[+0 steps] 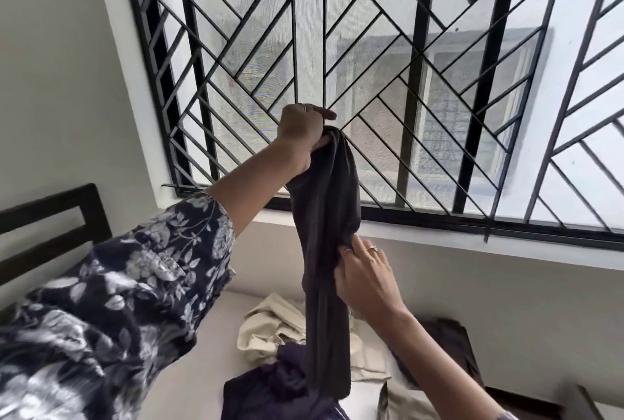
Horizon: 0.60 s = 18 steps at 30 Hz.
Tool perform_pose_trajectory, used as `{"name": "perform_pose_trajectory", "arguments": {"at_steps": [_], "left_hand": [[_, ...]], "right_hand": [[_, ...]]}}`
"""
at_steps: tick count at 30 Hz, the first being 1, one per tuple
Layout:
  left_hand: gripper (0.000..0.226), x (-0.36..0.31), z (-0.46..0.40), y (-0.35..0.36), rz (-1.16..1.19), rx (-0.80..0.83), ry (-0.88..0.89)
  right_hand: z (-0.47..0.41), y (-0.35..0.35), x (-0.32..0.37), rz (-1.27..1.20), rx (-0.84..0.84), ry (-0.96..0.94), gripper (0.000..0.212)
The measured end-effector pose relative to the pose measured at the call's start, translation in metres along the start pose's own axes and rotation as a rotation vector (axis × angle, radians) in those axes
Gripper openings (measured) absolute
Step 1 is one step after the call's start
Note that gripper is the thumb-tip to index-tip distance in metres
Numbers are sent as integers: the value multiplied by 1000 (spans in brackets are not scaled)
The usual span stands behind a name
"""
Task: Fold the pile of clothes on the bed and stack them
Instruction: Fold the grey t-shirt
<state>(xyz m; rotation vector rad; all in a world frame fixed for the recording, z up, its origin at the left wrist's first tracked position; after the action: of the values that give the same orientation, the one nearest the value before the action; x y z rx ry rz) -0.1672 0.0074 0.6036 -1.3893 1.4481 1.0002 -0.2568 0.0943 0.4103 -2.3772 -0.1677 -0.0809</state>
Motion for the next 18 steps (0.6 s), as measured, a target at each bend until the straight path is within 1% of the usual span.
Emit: {"name": "perform_pose_trajectory", "arguments": {"at_steps": [1, 3, 4, 5, 6, 9, 10, 12, 14, 15, 16, 18], "left_hand": [[46, 0, 2, 2, 9, -10, -1], [43, -2, 8, 6, 25, -27, -7], [43, -3, 10, 9, 32, -31, -7], [42, -3, 12, 12, 36, -32, -4], [42, -3, 14, 15, 34, -35, 1], [34, -2, 14, 13, -10, -51, 33], [28, -1, 12, 9, -26, -65, 40], [25, 4, 1, -8, -88, -115, 52], [15, 15, -11, -28, -207, -136, 58], [15, 22, -15, -38, -252, -143, 54], [19, 29, -16, -50, -299, -145, 51], [35, 45, -16, -72, -425, -136, 47]], "right_hand": [[-3, 0, 1, -4, 52, 92, 39], [-8, 2, 5, 32, 141, 235, 67], [-11, 2, 7, 59, 175, 283, 77], [-14, 2, 9, 77, 200, 320, 81], [-18, 3, 8, 82, 215, 344, 78], [-25, 8, 0, 37, 195, 322, 39], [-26, 8, -4, 22, 198, 296, 32], [-26, 4, -13, -34, 235, 243, 32], [-26, -2, -25, -133, 307, 219, 40], [-27, -5, -31, -188, 360, 215, 44], [-30, -6, -38, -255, 410, 224, 44], [-41, -9, -52, -397, 478, 268, 37]]}}
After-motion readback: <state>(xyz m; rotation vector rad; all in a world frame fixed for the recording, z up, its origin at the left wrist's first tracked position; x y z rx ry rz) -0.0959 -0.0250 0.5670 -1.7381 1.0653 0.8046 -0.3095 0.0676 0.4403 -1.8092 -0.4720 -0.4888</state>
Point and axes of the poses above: each hand's wrist, its own z-axis away from the middle knuckle, its own y-axis out of the palm, x = y × z, the point moved 5 cm from there along -z, towards the middle knuckle, and after that the axes turned 4 degrees about -z, right-handed, at the moved point
